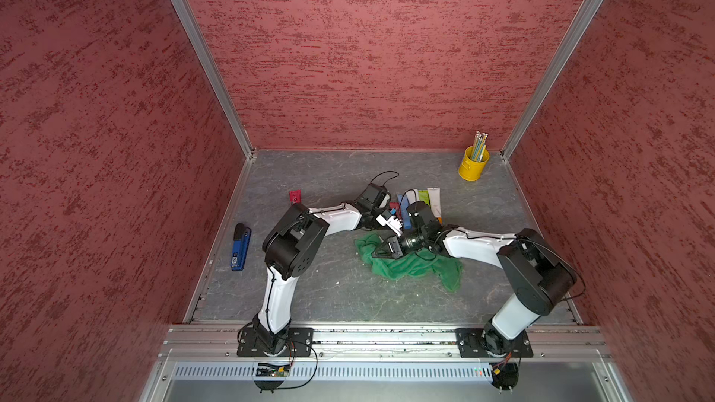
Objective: Wipe the surface of the toothpaste tube
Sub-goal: Move the toothpaste to the center of the board.
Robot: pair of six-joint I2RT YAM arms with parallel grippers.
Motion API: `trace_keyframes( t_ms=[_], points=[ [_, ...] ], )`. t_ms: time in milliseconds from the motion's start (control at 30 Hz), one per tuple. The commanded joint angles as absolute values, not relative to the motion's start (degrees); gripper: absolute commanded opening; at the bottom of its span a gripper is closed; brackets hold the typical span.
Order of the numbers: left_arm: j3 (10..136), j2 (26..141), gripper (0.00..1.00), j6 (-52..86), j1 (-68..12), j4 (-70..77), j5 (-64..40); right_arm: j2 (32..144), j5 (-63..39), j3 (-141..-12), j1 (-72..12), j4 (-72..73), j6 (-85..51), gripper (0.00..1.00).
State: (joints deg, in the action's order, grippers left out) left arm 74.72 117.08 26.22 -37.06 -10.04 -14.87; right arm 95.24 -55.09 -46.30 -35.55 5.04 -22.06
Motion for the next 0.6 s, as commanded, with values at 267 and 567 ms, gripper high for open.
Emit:
trace_keyframes(
  t_ms=[267, 567],
  points=[
    [84.81, 121.35, 0.62, 23.05, -37.53, -18.68, -12.5, 92.64, -56.54, -45.8, -36.08, 7.76, -21.88, 0.03],
    [91.44, 126.94, 0.59, 22.3, -37.27, -26.15, -7.76, 92.81, -56.71, -45.93, -36.12, 7.82, -21.85, 0.03]
  ],
)
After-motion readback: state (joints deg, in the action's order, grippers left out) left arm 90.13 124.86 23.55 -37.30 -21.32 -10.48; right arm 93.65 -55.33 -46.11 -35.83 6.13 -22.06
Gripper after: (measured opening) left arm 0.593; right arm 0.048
